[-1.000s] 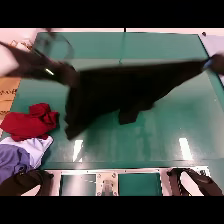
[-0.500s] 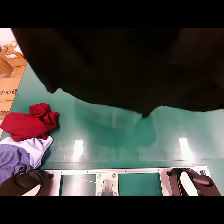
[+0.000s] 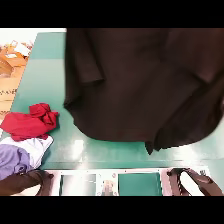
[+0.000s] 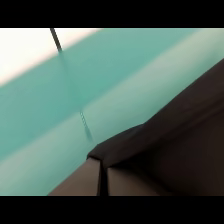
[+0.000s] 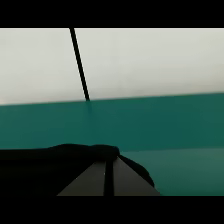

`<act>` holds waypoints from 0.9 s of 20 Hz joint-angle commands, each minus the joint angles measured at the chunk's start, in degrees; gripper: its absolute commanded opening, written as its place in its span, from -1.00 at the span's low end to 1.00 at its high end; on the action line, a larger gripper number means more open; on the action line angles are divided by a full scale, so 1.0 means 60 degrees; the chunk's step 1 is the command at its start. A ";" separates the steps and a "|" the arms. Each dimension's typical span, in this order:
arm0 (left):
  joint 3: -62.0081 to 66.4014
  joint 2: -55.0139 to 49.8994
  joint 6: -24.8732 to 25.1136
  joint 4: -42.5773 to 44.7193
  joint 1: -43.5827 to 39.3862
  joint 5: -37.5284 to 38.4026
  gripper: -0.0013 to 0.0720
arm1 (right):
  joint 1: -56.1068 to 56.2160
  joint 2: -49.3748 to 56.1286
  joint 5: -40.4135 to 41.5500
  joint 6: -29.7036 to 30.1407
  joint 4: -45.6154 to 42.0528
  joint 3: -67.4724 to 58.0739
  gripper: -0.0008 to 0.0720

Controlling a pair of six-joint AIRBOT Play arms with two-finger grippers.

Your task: Fold the shirts.

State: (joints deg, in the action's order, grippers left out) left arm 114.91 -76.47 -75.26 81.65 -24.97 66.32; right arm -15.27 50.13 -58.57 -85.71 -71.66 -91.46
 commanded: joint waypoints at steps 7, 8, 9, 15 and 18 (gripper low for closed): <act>-0.0036 -0.5814 -0.0073 -0.3406 0.0463 -0.2452 -0.90 | 0.0011 0.4980 0.1111 0.0138 0.0044 0.2543 -0.93; -0.0036 -0.6094 -0.0015 -0.3781 0.0492 -0.2641 -0.90 | 0.0011 0.5402 0.1115 0.0131 0.0091 0.2543 -0.92; -0.0036 -0.6280 -0.0051 -0.4022 0.0492 -0.2747 -0.89 | 0.0011 0.5712 0.1107 0.0069 0.0153 0.2543 -0.91; 0.0466 -0.5941 -0.0463 -0.4309 0.1457 -0.0583 0.60 | -0.0849 0.5788 -0.0765 0.0069 -0.1300 0.1621 0.59; 0.0466 -0.5370 -0.0375 -0.4415 0.2492 0.1275 -0.65 | -0.2014 0.5370 -0.1767 -0.0215 -0.1384 0.1552 0.53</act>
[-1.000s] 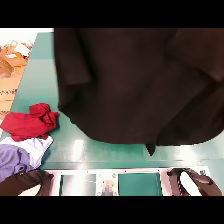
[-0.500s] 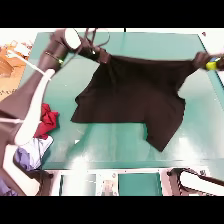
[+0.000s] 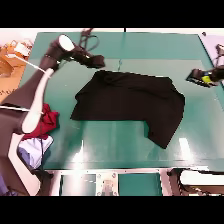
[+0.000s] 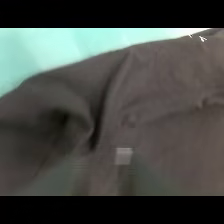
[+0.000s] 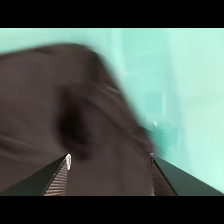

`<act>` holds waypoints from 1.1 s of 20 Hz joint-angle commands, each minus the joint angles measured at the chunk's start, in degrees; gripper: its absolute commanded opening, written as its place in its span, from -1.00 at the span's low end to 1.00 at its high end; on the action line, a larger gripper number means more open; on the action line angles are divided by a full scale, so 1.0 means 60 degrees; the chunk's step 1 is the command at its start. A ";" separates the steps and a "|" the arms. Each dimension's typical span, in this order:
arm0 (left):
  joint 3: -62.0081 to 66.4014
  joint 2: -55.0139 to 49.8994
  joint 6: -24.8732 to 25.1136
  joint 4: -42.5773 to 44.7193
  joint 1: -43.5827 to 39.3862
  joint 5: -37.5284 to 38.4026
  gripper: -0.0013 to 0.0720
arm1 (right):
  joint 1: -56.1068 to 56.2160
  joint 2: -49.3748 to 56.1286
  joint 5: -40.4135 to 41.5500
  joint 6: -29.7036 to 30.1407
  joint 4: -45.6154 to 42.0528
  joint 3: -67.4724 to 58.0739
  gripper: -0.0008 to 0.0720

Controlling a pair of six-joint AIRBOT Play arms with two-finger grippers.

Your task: Fold the shirts.

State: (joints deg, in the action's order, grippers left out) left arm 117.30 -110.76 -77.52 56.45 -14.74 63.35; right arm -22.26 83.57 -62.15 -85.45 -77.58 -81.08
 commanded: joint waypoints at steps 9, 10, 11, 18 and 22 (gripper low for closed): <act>-0.4634 0.2973 0.1126 -0.0929 0.2801 0.3588 -0.90 | -0.3005 -0.0339 -0.1213 -0.0084 0.1800 0.3417 0.53; -0.5872 0.3552 0.1341 -0.1275 0.3231 0.3333 -0.90 | -0.3002 -0.0339 -0.0925 0.0164 0.2171 0.3763 0.53; -0.7060 0.4087 0.1439 -0.1497 0.3708 0.3064 -0.90 | -0.2998 -0.0335 -0.0659 0.0448 0.2506 0.4098 0.53; -1.0156 0.5111 0.1173 -0.2106 0.5326 0.2255 0.55 | -0.2987 0.0619 -0.0310 0.1464 0.3264 0.4652 0.53; -1.0156 0.5100 0.0951 -0.1781 0.4594 0.1457 0.50 | -0.2947 0.1155 -0.0452 0.2441 0.4288 0.4692 0.53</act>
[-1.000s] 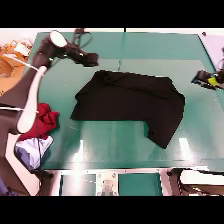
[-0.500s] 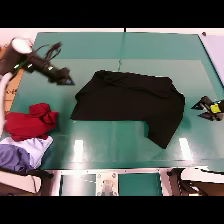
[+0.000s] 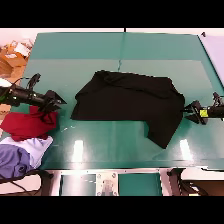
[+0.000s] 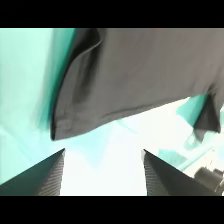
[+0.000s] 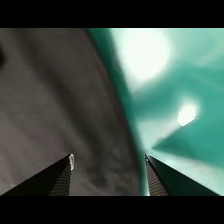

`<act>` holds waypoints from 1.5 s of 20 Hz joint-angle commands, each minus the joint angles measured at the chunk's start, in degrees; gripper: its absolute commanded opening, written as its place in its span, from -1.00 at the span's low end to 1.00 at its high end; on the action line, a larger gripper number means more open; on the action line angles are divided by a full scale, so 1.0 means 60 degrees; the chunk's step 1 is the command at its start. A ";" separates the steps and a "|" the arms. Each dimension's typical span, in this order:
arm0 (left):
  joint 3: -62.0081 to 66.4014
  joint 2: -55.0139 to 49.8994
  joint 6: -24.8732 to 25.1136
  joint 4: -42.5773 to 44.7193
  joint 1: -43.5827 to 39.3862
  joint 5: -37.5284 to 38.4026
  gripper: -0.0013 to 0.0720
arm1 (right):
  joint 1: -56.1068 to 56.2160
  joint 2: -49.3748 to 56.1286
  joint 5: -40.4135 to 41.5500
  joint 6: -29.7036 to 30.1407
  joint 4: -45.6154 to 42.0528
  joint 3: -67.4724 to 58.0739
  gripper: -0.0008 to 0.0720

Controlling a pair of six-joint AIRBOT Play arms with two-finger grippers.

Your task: Fold the shirts.

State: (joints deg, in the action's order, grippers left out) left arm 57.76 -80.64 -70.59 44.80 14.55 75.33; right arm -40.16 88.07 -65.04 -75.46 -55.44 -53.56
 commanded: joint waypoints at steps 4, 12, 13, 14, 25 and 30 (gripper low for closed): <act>-0.0477 0.0025 -0.0947 0.1402 -0.0980 -0.0743 0.50 | 0.0233 0.0645 -0.0576 0.1698 0.1202 0.0171 0.53; -0.2011 0.0000 -0.1078 0.1075 -0.2138 -0.4113 0.50 | 0.0193 0.0645 -0.0659 0.1694 0.1220 0.0164 -0.18; -0.2011 -0.0036 -0.1089 0.0903 -0.2087 -0.4422 0.49 | 0.0193 0.0645 -0.0667 0.1694 0.1220 0.0164 -0.19; -0.2011 -0.0102 -0.1089 0.0801 -0.2069 -0.4452 0.49 | 0.0193 0.0645 -0.0667 0.1694 0.1217 0.0164 -0.19; -0.2011 -0.0699 -0.0047 0.0022 -0.2543 -0.2889 -0.90 | 0.0193 0.0645 -0.1126 0.1920 0.1144 0.0164 -0.19; -0.1555 -0.0656 0.0095 0.0415 -0.2543 -0.3005 -0.90 | 0.0193 0.0568 -0.1606 0.2189 0.1381 -0.0280 -0.93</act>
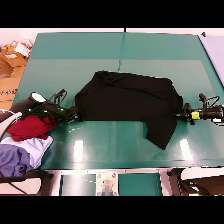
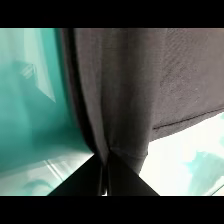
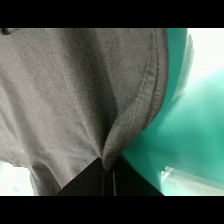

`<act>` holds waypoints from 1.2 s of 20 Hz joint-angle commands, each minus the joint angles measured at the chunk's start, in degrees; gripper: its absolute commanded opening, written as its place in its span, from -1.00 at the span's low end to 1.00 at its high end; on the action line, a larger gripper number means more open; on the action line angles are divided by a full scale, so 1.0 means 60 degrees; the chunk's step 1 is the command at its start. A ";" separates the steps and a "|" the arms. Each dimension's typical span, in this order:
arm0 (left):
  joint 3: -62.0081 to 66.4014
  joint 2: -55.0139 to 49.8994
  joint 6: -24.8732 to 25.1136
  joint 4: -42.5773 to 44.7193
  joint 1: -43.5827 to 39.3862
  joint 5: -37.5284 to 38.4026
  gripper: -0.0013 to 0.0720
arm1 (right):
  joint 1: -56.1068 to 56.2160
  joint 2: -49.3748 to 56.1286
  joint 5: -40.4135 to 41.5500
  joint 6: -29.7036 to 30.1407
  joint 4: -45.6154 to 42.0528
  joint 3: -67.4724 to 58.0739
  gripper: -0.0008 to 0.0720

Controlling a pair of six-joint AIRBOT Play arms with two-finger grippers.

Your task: Fold the shirts.

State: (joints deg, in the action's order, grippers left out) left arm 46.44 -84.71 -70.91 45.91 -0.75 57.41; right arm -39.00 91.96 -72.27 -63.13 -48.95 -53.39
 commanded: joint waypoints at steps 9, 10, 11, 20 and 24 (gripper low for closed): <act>0.5705 0.3410 -0.0182 0.0783 -0.0022 0.1024 -0.90 | 0.0244 -0.4426 -0.1086 -0.0860 0.2331 -0.3585 -0.93; 0.6411 0.3916 -0.0168 0.0787 -0.0022 0.0936 -0.90 | 0.0240 -0.5206 -0.0685 -0.1162 0.2455 -0.3869 -0.93; 0.7056 0.4371 -0.0168 0.0787 -0.0022 0.0827 -0.90 | 0.0237 -0.5941 -0.0251 -0.1337 0.2521 -0.4102 -0.93; 1.0338 0.7209 -0.0171 0.0925 -0.0022 0.0470 -0.90 | 0.0237 -1.0721 0.3479 -0.2164 0.2550 -0.5992 -0.93; 1.0306 0.7329 -0.0845 0.2583 -0.0022 0.0674 -0.90 | 0.0237 -1.0699 0.3410 -0.2164 0.2390 -0.6466 -0.92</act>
State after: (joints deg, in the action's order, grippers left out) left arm 107.31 -42.00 -72.93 54.39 -0.93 60.64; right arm -37.58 29.28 -54.11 -75.61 -33.61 -90.21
